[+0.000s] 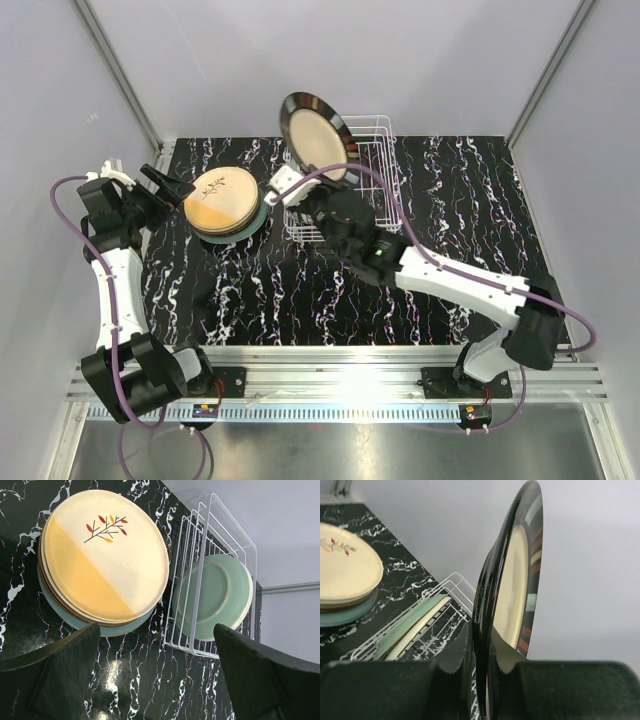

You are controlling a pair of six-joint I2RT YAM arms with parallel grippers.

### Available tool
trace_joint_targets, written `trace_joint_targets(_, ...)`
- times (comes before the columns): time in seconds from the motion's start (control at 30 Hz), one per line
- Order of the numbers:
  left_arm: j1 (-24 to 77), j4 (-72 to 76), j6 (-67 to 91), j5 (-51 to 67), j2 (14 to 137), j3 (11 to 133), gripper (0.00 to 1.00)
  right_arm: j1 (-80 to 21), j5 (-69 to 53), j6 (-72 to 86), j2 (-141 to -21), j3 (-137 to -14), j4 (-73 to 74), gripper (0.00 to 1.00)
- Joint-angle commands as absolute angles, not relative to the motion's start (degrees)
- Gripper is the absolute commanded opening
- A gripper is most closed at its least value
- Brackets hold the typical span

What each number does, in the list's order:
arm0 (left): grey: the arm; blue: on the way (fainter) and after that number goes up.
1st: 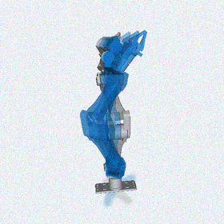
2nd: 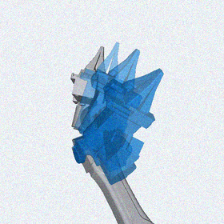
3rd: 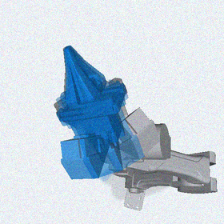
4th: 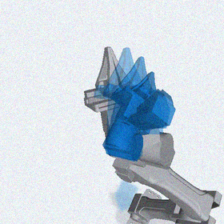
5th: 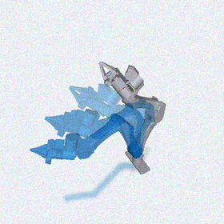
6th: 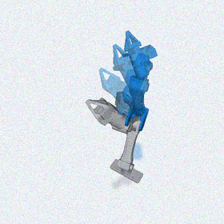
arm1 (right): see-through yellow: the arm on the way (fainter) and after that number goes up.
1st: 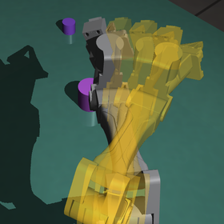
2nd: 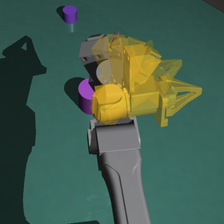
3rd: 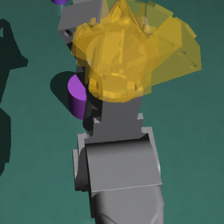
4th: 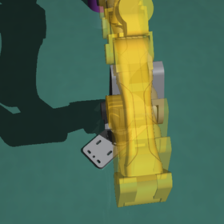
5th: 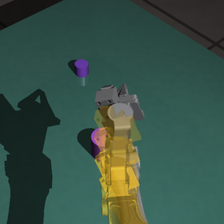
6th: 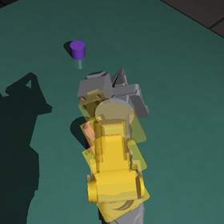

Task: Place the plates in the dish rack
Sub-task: Insert the plate into the dish rack

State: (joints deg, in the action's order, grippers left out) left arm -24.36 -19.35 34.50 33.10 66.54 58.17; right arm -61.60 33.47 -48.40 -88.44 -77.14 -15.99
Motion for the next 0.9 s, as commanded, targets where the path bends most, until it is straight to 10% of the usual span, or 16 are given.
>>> trace_joint_targets(0.0, -24.3, -17.6, 34.3, 32.8, 66.4, 60.6, 0.99, -59.2, 34.3, -36.6, -81.8, -76.5, -20.8, 0.00)
trace_joint_targets(0.87, -24.3, -14.7, 37.2, 36.3, 69.3, 59.0, 0.99, -39.7, 19.2, 15.6, -81.6, -73.8, -24.1, 0.00)
